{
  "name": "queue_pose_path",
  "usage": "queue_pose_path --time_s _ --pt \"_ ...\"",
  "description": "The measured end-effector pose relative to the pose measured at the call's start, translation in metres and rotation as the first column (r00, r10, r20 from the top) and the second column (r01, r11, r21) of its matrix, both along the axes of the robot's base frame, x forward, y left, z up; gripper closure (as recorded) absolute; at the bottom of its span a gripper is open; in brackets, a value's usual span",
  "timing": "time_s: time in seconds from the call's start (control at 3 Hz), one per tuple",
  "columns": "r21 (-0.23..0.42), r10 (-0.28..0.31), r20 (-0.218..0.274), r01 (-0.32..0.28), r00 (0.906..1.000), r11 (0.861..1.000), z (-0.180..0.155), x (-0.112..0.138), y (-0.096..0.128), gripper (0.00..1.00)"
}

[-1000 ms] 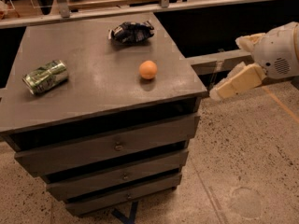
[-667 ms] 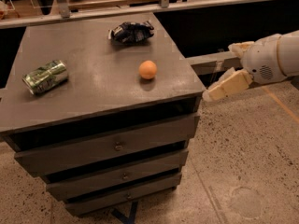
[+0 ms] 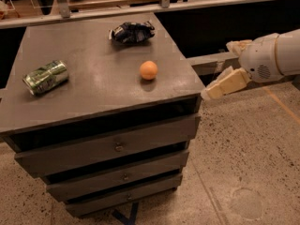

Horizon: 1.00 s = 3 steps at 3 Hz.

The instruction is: Move orange near green can

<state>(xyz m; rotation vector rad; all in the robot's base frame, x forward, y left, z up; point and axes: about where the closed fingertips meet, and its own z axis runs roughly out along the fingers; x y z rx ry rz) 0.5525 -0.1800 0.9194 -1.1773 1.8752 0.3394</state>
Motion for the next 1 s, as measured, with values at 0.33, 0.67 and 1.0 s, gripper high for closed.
queue_pose_path --time_s 0.33,0.67,1.0 --pt "-0.003 0.025 0.013 -0.025 0.9996 1.0 -0.002 0.014 0.01 0.0" --pt "0.001 0.06 0.002 -0.06 0.9982 0.998 -0.012 0.033 0.024 0.0" --pt "0.046 0.141 -0.006 -0.14 0.99 0.989 -0.02 0.053 0.044 0.0"
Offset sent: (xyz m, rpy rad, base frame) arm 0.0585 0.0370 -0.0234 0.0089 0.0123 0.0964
